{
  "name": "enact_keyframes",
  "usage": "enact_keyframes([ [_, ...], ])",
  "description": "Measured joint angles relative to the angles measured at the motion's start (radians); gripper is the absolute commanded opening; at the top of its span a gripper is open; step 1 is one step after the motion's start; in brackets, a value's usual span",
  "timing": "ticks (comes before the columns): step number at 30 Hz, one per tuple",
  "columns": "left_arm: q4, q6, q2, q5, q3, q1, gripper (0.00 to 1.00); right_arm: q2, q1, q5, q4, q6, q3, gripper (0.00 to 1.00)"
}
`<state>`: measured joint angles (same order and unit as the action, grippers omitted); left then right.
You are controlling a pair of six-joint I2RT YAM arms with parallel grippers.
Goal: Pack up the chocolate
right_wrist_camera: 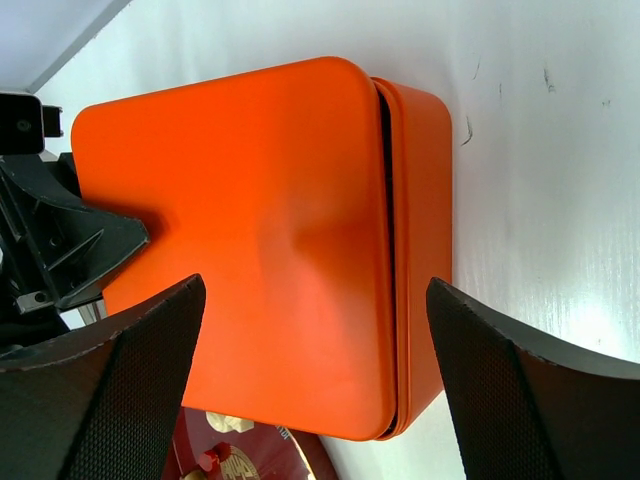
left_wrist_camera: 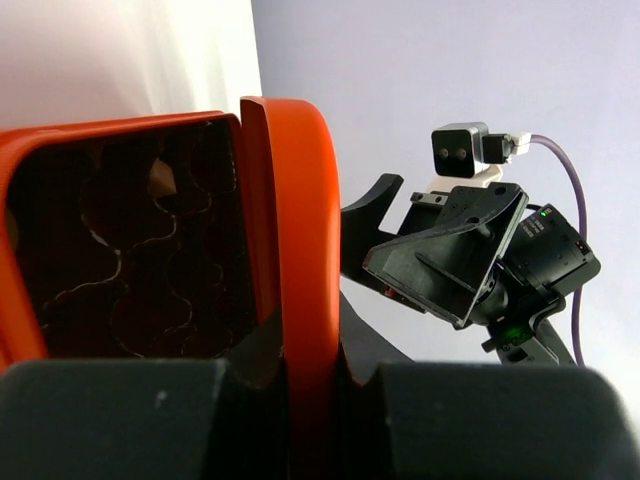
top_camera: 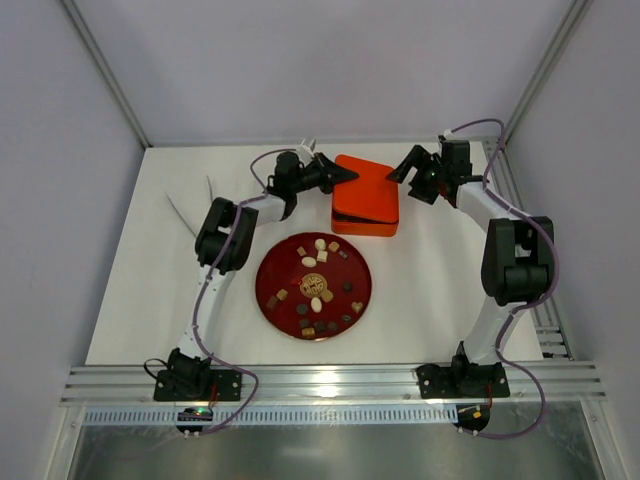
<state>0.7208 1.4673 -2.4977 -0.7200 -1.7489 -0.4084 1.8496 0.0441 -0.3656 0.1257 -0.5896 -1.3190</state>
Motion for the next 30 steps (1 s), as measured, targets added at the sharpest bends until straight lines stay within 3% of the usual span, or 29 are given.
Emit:
enact_keyframes([
  [6,-0.006,0.014,-0.011,-0.023,-0.019,0.001,0.23,0.017,0.005,-0.002,0.0,-0.001,0.0,0.9],
  [16,-0.013,0.04,-0.011,-0.045,-0.05,0.002,0.22,0.019,0.011,-0.004,-0.006,-0.003,0.0,0.89],
  [21,-0.014,0.063,-0.018,-0.045,-0.052,0.002,0.34,0.03,0.017,-0.004,-0.005,-0.003,-0.006,0.89],
  [30,-0.037,0.064,-0.021,-0.05,-0.051,0.005,0.44,0.039,0.023,-0.004,-0.005,-0.003,-0.013,0.88],
])
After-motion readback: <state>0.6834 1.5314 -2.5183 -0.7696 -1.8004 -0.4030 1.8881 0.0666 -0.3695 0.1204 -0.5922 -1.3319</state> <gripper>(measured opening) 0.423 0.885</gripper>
